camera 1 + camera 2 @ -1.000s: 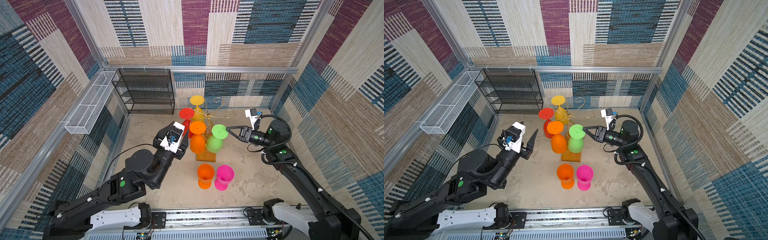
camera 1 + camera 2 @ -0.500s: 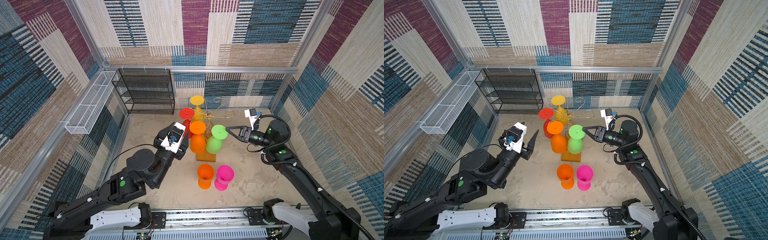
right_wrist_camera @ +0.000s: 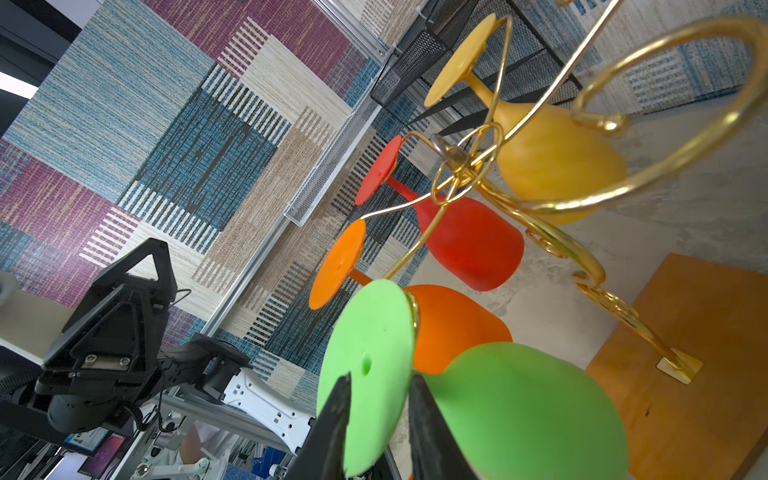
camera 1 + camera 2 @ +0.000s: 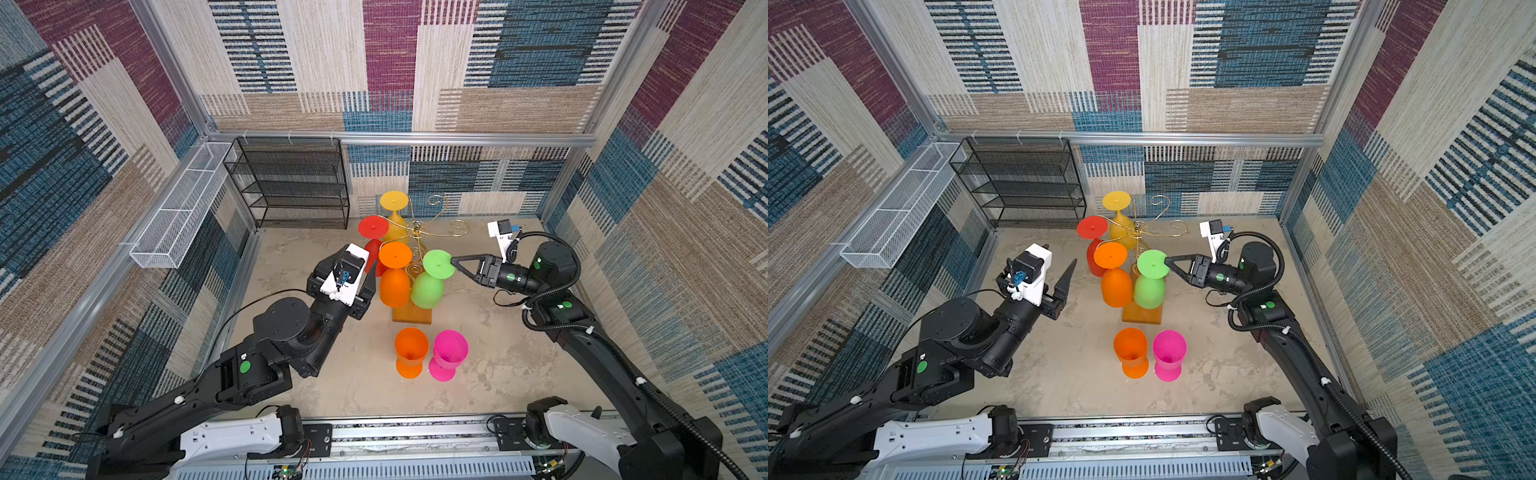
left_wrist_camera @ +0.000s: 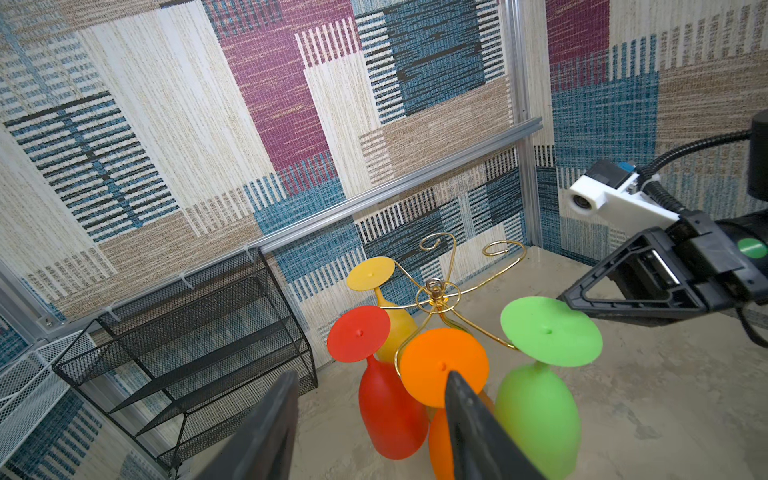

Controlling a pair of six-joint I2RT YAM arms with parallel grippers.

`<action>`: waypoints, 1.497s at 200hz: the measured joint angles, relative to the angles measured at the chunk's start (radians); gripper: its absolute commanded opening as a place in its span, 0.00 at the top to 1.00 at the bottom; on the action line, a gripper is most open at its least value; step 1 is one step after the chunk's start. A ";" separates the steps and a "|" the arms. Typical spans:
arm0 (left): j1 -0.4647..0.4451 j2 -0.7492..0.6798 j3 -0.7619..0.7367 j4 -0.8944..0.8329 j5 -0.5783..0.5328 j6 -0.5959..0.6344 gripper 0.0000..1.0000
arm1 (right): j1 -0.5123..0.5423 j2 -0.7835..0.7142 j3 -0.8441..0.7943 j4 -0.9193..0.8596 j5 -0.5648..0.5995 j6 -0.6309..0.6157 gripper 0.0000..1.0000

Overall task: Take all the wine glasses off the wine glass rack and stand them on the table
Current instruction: 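Close the right gripper on the green glass foot at the rack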

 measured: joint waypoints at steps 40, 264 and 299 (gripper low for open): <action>0.004 0.000 -0.003 -0.005 0.000 -0.003 0.42 | 0.008 -0.004 0.000 0.000 0.000 0.000 0.73; 0.020 -0.033 -0.029 -0.016 0.023 -0.030 0.43 | 0.029 0.010 -0.004 0.039 -0.019 0.073 1.00; 0.021 -0.044 -0.035 -0.028 0.023 -0.037 0.43 | 0.029 0.005 -0.004 0.077 -0.041 0.116 1.00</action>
